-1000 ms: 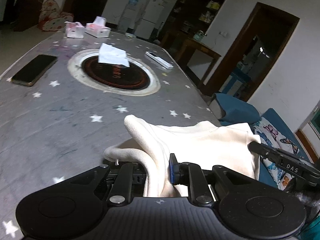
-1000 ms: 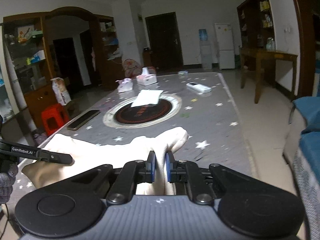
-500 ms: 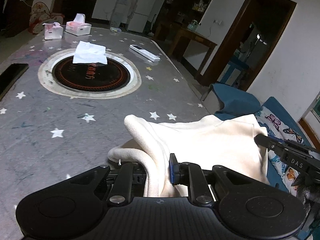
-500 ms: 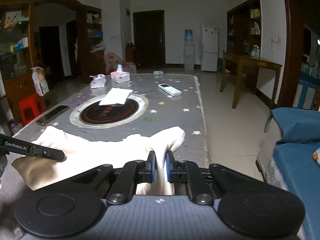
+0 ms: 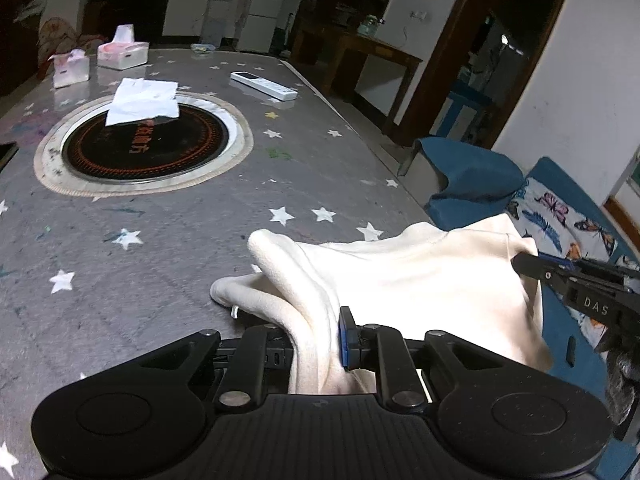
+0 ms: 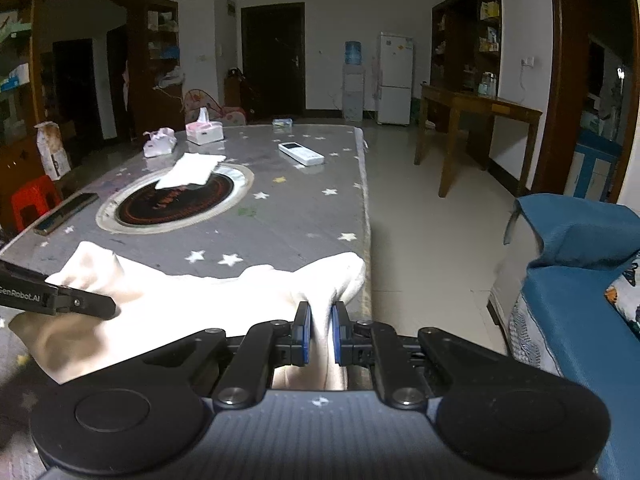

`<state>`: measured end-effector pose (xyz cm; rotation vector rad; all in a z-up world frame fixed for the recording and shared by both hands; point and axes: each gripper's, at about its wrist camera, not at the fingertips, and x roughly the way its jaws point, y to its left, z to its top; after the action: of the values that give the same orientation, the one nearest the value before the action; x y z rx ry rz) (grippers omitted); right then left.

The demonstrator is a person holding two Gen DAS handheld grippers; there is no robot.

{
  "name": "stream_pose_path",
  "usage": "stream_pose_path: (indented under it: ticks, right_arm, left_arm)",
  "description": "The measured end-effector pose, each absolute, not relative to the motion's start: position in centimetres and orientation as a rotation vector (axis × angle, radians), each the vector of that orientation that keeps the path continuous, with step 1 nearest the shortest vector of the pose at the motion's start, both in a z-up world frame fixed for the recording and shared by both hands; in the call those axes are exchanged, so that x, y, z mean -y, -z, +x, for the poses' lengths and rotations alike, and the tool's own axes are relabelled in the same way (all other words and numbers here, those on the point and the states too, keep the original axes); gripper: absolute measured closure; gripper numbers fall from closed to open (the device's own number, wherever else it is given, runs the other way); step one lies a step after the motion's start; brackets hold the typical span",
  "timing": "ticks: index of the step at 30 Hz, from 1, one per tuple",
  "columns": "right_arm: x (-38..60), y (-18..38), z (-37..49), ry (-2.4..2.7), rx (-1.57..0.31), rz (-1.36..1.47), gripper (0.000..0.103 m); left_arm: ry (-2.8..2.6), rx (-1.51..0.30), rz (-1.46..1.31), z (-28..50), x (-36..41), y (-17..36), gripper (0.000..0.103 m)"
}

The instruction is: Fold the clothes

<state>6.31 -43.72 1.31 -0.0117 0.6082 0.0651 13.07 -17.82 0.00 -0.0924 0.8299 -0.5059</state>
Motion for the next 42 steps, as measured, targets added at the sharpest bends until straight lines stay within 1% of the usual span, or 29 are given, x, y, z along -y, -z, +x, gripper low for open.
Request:
stream_pose_path:
  ticks: [9,15,18,21,23,25,26,27,29,30,32,33,42]
  right_arm:
    - [44.4,0.3,6.8,-0.037,-0.638,-0.018,0.094]
    - [44.4,1.5,7.2,-0.021,-0.666,-0.052,0.093]
    - [44.3,1.9,7.4,-0.012,-0.674,-0.057,0.092]
    - [44.4,2.0,7.6,0.013,-0.680,-0.061,0.091]
    - [44.5,2.1,7.4,0.025,-0.678,-0.067,0.080]
    - [44.5,2.1,7.2,0.033,-0.675,-0.074,0.077]
    - [44.4,2.1,7.1,0.034,-0.673,-0.079,0.071]
    - [44.4,2.1,7.0,0.035,-0.672,-0.083,0.067]
    - [44.0,2.1,6.8,0.026,-0.669,-0.087,0.058]
    - [43.7,2.0,6.7,0.018,-0.667,-0.088,0.056]
    - [43.2,2.0,6.5,0.006,-0.663,-0.092,0.043]
    - [43.0,2.0,6.4,0.000,-0.661,-0.093,0.041]
    - [40.5,2.4,5.4,-0.082,-0.659,-0.071,0.041]
  left_arm:
    - [0.494,-0.834,-0.027,13.2,19.0,0.8,0.085]
    - [0.481,-0.834,0.005,13.2,19.2,1.4,0.082]
    - [0.476,-0.832,0.019,13.2,19.3,1.6,0.080]
    - [0.477,-0.829,0.022,13.1,19.3,1.7,0.081]
    - [0.481,-0.821,0.034,13.0,19.3,1.8,0.082]
    - [0.481,-0.815,0.042,12.9,19.4,1.9,0.083]
    - [0.481,-0.814,0.044,12.9,19.4,1.9,0.083]
    - [0.481,-0.813,0.045,12.8,19.4,1.9,0.083]
    - [0.481,-0.809,0.051,12.7,19.3,1.9,0.083]
    - [0.481,-0.807,0.054,12.6,19.3,1.9,0.083]
    - [0.479,-0.804,0.060,12.5,19.2,2.0,0.083]
    - [0.477,-0.804,0.060,12.4,19.2,2.0,0.083]
    - [0.471,-0.802,0.063,12.1,18.1,2.0,0.083]
